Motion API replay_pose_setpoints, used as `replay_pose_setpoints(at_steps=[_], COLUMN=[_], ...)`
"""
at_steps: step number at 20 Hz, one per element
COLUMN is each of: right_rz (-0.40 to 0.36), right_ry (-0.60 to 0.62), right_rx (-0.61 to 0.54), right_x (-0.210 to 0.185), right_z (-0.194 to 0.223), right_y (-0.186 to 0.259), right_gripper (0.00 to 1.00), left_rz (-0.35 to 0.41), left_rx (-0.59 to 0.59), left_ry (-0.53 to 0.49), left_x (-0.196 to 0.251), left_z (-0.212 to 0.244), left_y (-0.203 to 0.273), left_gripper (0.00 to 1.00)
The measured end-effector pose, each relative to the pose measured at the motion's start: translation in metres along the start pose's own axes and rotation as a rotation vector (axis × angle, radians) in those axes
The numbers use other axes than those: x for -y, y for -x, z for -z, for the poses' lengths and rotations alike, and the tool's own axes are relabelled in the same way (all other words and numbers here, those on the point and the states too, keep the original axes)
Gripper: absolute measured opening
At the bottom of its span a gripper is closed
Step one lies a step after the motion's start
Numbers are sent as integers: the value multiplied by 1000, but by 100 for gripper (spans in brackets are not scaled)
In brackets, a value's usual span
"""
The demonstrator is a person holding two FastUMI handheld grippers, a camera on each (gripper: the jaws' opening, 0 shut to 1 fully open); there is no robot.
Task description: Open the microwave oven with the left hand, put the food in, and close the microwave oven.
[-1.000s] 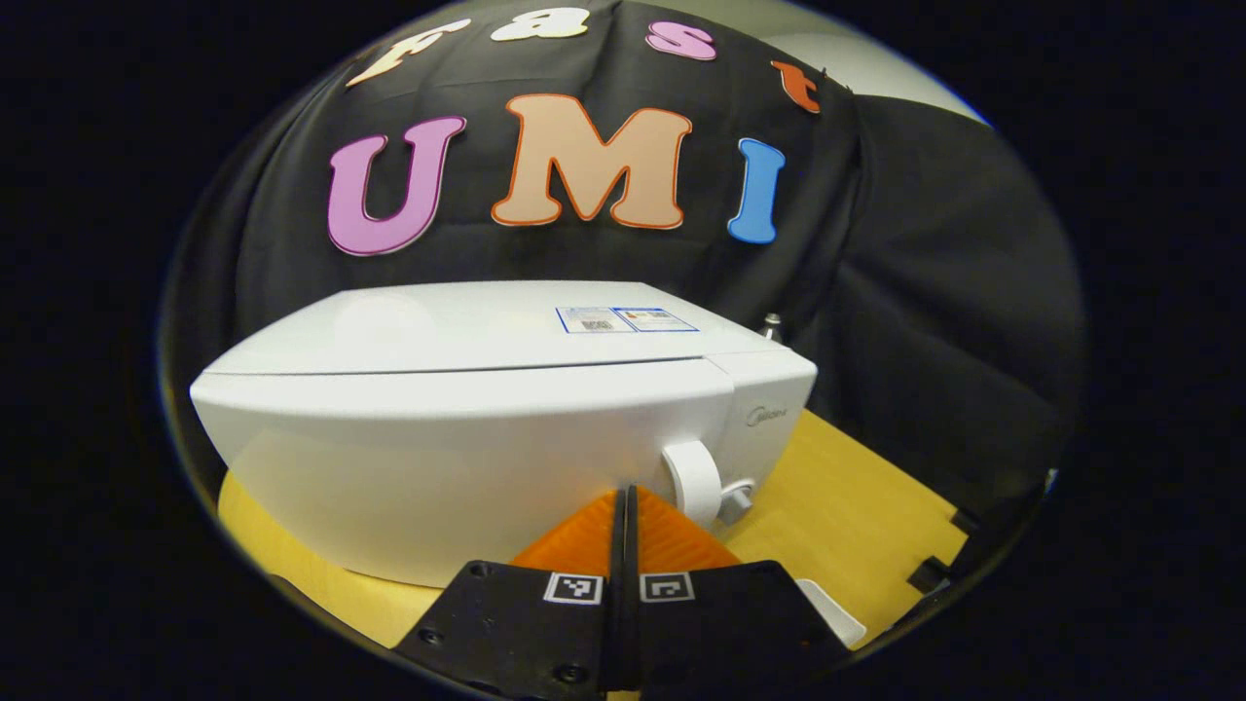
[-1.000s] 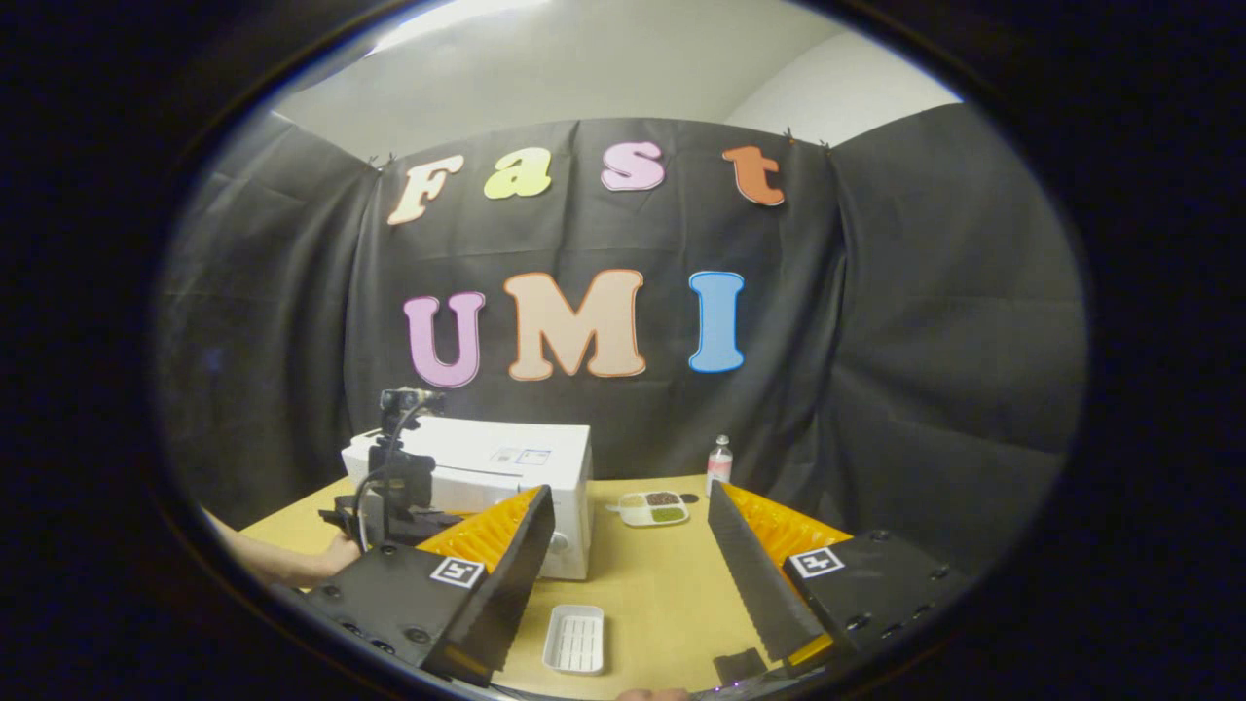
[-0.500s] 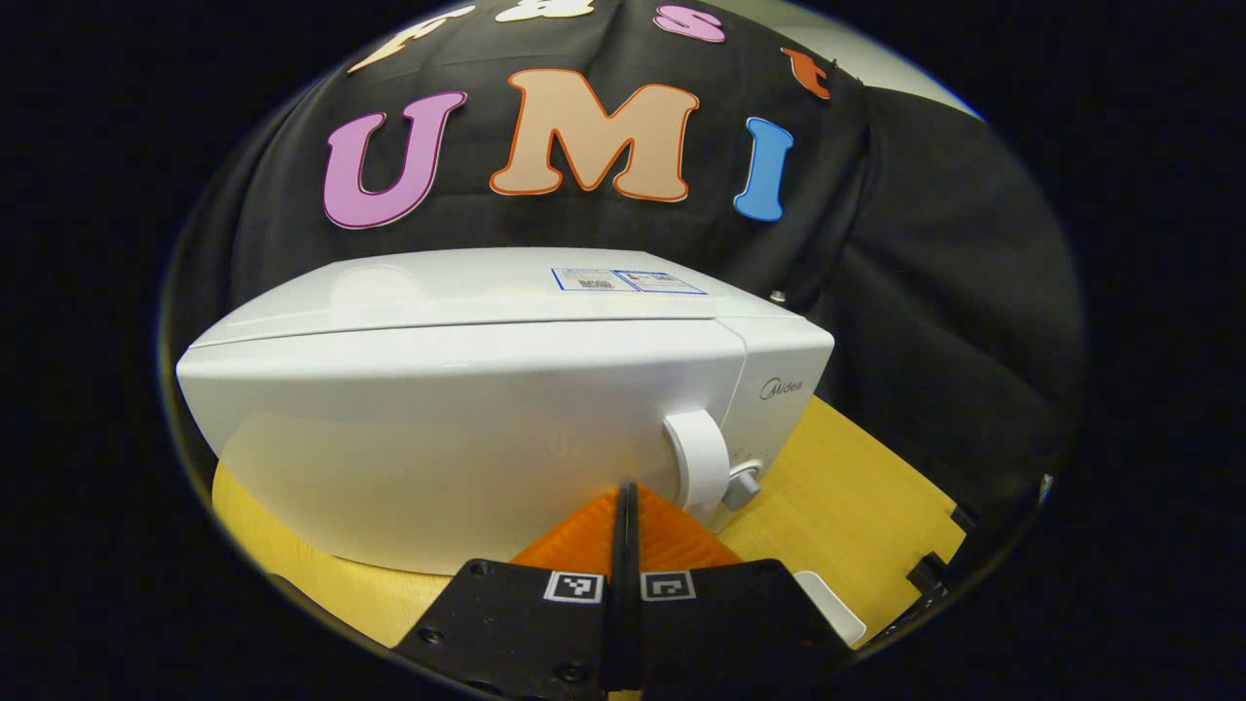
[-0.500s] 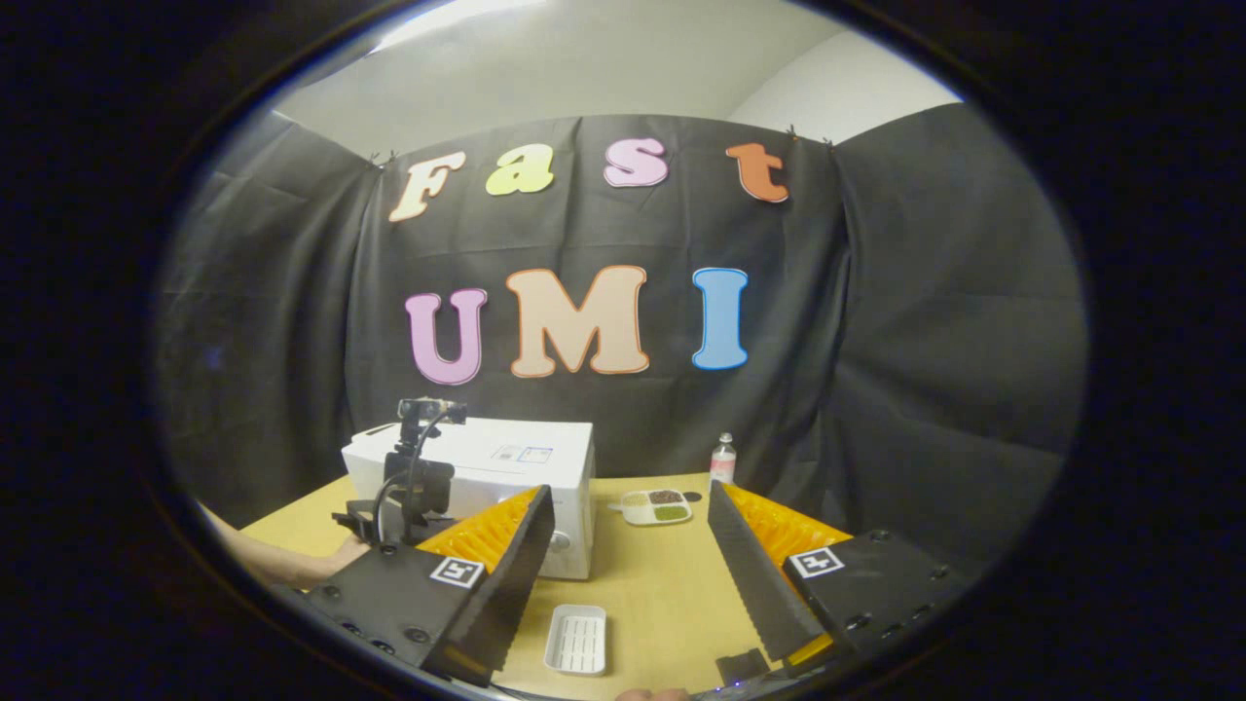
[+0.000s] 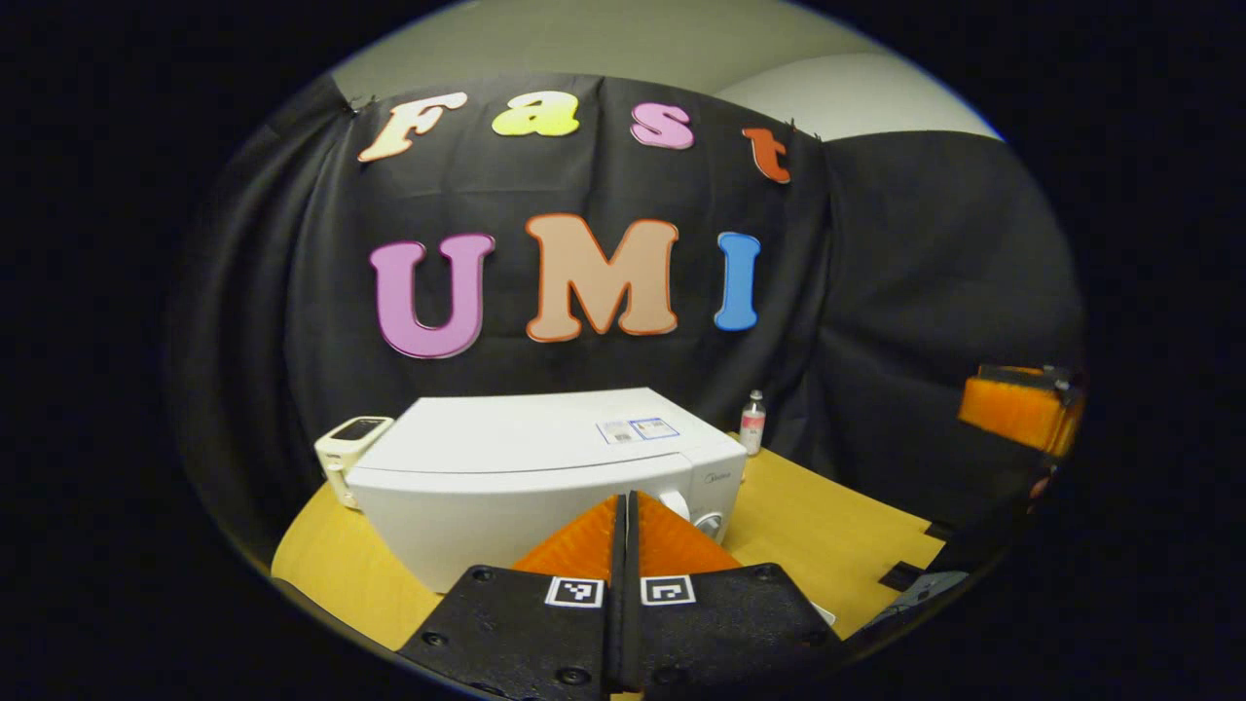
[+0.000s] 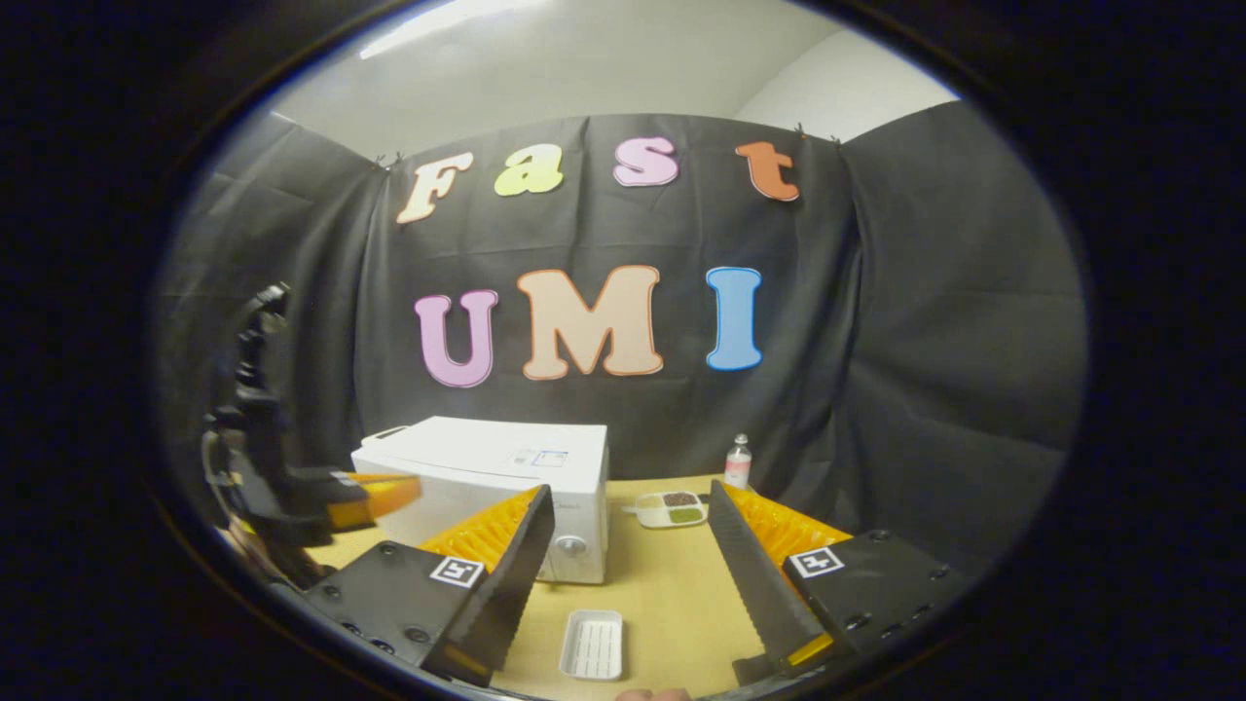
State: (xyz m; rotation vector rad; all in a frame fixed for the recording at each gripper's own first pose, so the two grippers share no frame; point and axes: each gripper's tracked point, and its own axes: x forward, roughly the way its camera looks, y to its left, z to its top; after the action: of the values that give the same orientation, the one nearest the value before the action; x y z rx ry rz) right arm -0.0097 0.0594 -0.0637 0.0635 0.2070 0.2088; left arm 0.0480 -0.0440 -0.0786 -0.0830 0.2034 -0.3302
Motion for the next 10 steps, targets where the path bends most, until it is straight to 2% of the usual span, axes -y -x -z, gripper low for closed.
replay_pose_setpoints(at_steps=[2,5,10], right_rz=[-21,-55,-120], right_ry=[-10,-12,-1], right_rx=[5,15,27], right_x=[-10,-24,-53], right_z=[-1,-6,-11], right_y=[-3,-8,-14], right_gripper=[87,87,87], left_rz=[-53,-157,-195], left_rx=[56,94,143], left_ry=[62,18,-2], left_x=[-15,-42,-38], left_z=[-31,-55,-72], left_y=[37,82,119], left_gripper=[0,0,0])
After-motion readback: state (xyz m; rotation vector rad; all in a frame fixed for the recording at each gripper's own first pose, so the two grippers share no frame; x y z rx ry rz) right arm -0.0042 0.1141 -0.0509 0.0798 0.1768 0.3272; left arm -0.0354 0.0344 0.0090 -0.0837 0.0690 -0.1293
